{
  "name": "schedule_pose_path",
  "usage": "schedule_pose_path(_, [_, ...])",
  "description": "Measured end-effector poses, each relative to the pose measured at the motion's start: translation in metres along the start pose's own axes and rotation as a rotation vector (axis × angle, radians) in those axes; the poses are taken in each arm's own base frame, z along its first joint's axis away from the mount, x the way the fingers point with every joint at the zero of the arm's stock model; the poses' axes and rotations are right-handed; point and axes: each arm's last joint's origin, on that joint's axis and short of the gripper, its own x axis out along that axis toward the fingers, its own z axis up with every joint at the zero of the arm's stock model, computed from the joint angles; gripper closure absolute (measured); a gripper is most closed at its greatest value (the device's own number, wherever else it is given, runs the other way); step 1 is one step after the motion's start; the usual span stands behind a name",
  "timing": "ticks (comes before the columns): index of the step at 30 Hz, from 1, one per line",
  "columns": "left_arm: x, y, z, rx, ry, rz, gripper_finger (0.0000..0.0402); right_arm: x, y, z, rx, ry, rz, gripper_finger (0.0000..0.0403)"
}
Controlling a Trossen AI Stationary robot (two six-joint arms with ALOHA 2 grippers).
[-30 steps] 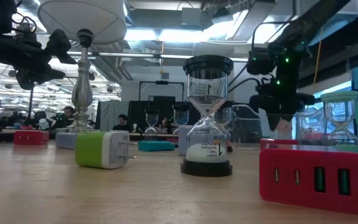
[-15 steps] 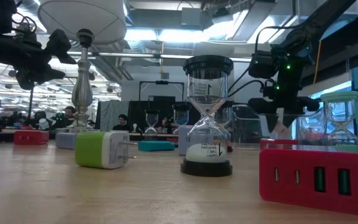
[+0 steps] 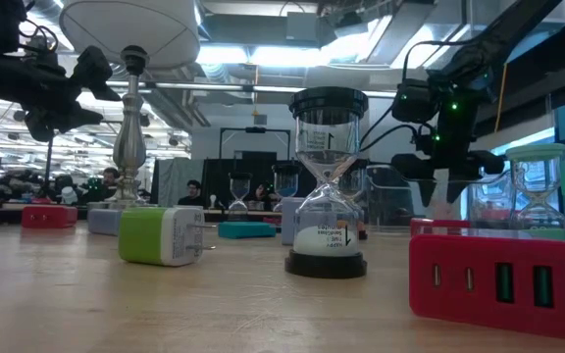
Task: Pick & Place Office items
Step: Put the pink charger adapter into the transparent bin, then put the top right red charger adapter into the transparent bin
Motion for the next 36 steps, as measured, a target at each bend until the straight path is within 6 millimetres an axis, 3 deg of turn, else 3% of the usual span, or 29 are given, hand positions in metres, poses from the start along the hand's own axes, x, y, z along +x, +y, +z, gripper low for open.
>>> schedule_pose_path(8, [0.000,0.000,0.000,0.000,0.000,0.000,0.0151,-0.009,0.004,0.008,0.016,0.027,0.070,0.0139])
schedule_pose_path(12, [0.000,0.000,0.000,0.000,0.000,0.000,0.0151,-0.039,0.014,0.025,0.036,0.048,0.207,0.0134])
schedule_pose_path(16, [0.000,0.000,0.000,0.000,0.000,0.000,0.0151,-0.084,0.029,0.031,-0.063,-0.015,0.335,0.0136])
schedule_pose_path(21, [0.000,0.000,0.000,0.000,0.000,0.000,0.0151,-0.130,0.048,0.012,-0.065,0.013,0.524,0.0146])
schedule_pose_path(26, [0.000,0.000,0.000,0.000,0.000,0.000,0.0151,-0.154,0.066,-0.024,0.022,0.190,0.636,0.0153])
schedule_pose_path(30, [0.000,0.000,0.000,0.000,0.000,-0.001,0.0151,-0.166,0.073,-0.054,0.044,0.241,0.606,0.0154])
schedule_pose_path(36, [0.000,0.000,0.000,0.000,0.001,-0.001,0.0151,-0.170,0.068,-0.076,0.129,0.234,0.461,0.0154])
